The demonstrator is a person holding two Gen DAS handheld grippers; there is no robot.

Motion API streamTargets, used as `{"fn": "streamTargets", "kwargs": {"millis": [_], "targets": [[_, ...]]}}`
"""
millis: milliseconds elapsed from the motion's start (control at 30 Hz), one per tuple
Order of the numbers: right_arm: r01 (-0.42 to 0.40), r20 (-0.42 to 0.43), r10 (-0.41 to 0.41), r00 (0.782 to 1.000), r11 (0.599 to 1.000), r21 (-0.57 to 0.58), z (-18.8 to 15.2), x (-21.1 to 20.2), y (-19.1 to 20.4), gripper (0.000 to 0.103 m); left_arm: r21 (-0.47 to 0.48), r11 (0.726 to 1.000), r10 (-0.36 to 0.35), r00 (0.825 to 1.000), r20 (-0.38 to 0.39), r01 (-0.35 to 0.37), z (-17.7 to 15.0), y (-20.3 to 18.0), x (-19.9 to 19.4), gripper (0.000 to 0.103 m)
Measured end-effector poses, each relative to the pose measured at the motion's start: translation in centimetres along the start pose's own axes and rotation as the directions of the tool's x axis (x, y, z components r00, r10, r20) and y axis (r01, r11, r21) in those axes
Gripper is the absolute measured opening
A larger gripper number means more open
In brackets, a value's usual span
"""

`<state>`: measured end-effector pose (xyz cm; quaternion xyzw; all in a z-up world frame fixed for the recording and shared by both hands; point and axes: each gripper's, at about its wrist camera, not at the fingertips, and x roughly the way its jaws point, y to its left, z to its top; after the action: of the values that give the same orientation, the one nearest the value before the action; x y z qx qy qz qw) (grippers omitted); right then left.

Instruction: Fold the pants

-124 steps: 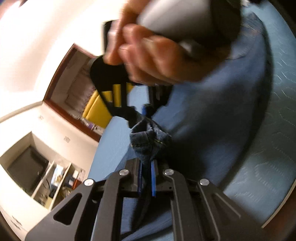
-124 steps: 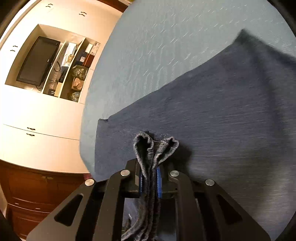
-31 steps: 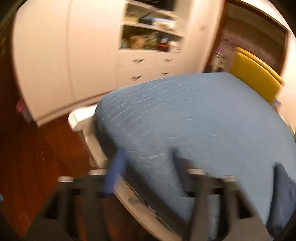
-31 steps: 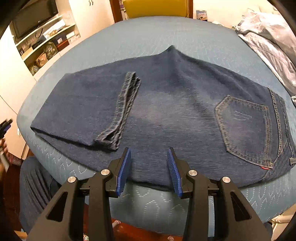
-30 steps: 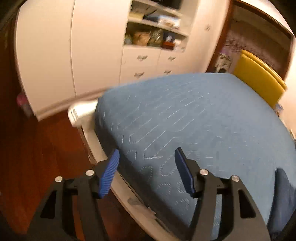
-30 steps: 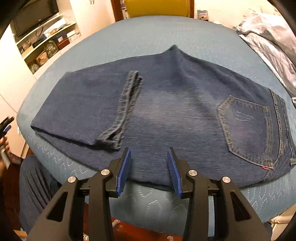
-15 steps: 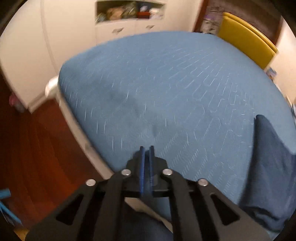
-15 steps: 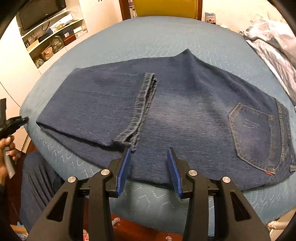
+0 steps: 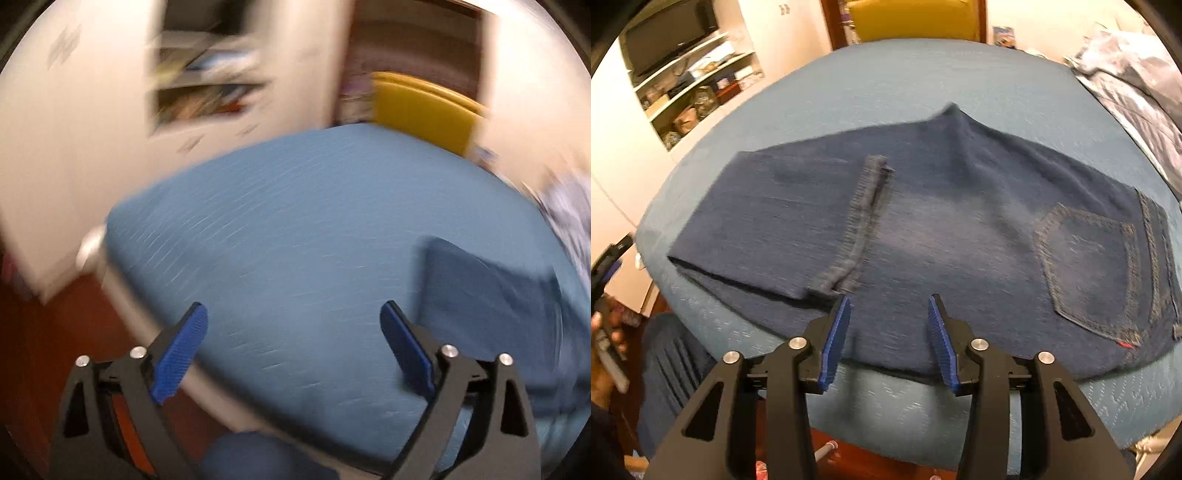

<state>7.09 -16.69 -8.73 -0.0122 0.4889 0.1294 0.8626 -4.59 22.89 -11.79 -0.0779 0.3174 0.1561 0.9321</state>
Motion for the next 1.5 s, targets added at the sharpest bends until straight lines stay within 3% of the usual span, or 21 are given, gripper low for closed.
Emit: {"fn": "streamTargets", "kwargs": {"millis": [67, 200, 333, 533, 567, 633, 700, 733, 800, 867, 967, 1067, 1100, 1167, 1233, 1333, 1433, 1500], "targets": [[-0.010, 0.027, 0.011, 1.000, 1.000, -0.029, 0.5, -0.1, 1.0, 0.058, 0.079, 0.994, -0.077, 0.997, 0.003, 0.077, -0.5, -3.3, 0.2, 0.096], [-0.010, 0.036, 0.012, 0.999, 0.998, -0.056, 1.3, 0.0, 2.1, 0.060, 0.192, 0.978, -0.111, 0.982, 0.154, 0.081, -2.0, -7.4, -3.3, 0.096], [-0.009, 0.031, 0.010, 0.999, 0.999, -0.037, 1.2, 0.4, 1.7, 0.063, 0.425, 0.902, -0.188, 0.954, 0.234, 0.073, -4.3, -12.2, -6.8, 0.096], [-0.032, 0.029, 0.032, 0.999, 0.999, -0.025, 1.3, 1.0, 1.7, 0.063, 0.560, 0.824, -0.266, 0.933, 0.241, 0.090, -6.3, -17.8, -8.4, 0.096], [-0.037, 0.044, 0.038, 0.998, 0.999, -0.029, 1.4, 0.8, 1.8, 0.063, 0.536, 0.828, -0.308, 0.933, 0.184, 0.168, -6.3, -17.6, -8.1, 0.096], [-0.053, 0.090, 0.058, 0.994, 0.997, -0.050, 2.1, 0.3, 2.3, 0.063, 0.430, 0.845, -0.395, 0.914, 0.098, 0.318, -5.3, -17.1, -7.2, 0.096], [-0.037, 0.104, 0.046, 0.994, 0.996, -0.087, 2.6, 0.8, 2.8, 0.063, 0.374, 0.854, -0.416, 0.906, 0.072, 0.362, -4.8, -16.9, -6.2, 0.095], [0.025, 0.071, -0.017, 0.997, 0.993, -0.119, 2.7, 1.7, 3.2, 0.063, 0.343, 0.858, -0.422, 0.906, 0.043, 0.383, -4.4, -16.7, -5.4, 0.087], [0.096, 0.000, -0.097, 0.995, 0.986, -0.138, 2.3, 3.7, 3.0, 0.061, 0.261, 0.852, -0.466, 0.885, -0.022, 0.455, -3.9, -15.7, -3.8, 0.069], [0.067, -0.052, -0.073, 0.996, 0.992, -0.110, 1.6, 4.8, 2.1, 0.060, 0.163, 0.848, -0.502, 0.863, -0.059, 0.505, -3.4, -14.7, -2.0, 0.062], [0.033, -0.043, -0.038, 0.998, 0.995, -0.095, 0.8, 4.8, 1.4, 0.060, 0.129, 0.865, -0.476, 0.875, -0.091, 0.484, -3.4, -14.0, 0.2, 0.059], [0.041, -0.042, -0.045, 0.998, 0.993, -0.110, 0.8, 5.0, 1.5, 0.060, 0.110, 0.908, -0.381, 0.906, -0.184, 0.405, -4.1, -14.1, 3.6, 0.059], [0.034, -0.046, -0.038, 0.998, 0.994, -0.103, 0.9, 5.0, 1.3, 0.061, 0.105, 0.918, -0.355, 0.910, -0.214, 0.383, -4.3, -14.2, 4.7, 0.054], [0.023, -0.052, -0.028, 0.998, 0.995, -0.092, 1.1, 5.0, 1.2, 0.061, 0.088, 0.915, -0.368, 0.905, -0.213, 0.393, -4.4, -13.9, 4.6, 0.054], [0.013, -0.063, -0.017, 0.998, 0.998, -0.065, 1.5, 4.5, 1.0, 0.060, 0.053, 0.907, -0.402, 0.895, -0.195, 0.419, -3.6, -12.9, 3.9, 0.063], [-0.016, -0.008, 0.016, 1.000, 1.000, -0.018, 3.5, 3.0, -0.1, 0.061, -0.002, 0.935, -0.352, 0.928, -0.124, 0.354, -2.3, -10.0, 3.3, 0.068], [-0.094, 0.006, 0.094, 0.996, 0.993, 0.066, 6.5, 3.2, -1.9, 0.061, -0.064, 0.948, -0.318, 0.939, -0.134, 0.312, -1.4, -7.2, 4.4, 0.068], [-0.186, -0.047, 0.192, 0.980, 0.975, 0.121, 8.5, 5.4, -3.2, 0.062, -0.113, 0.941, -0.332, 0.931, -0.149, 0.318, -1.1, -5.5, 5.4, 0.068]]}}
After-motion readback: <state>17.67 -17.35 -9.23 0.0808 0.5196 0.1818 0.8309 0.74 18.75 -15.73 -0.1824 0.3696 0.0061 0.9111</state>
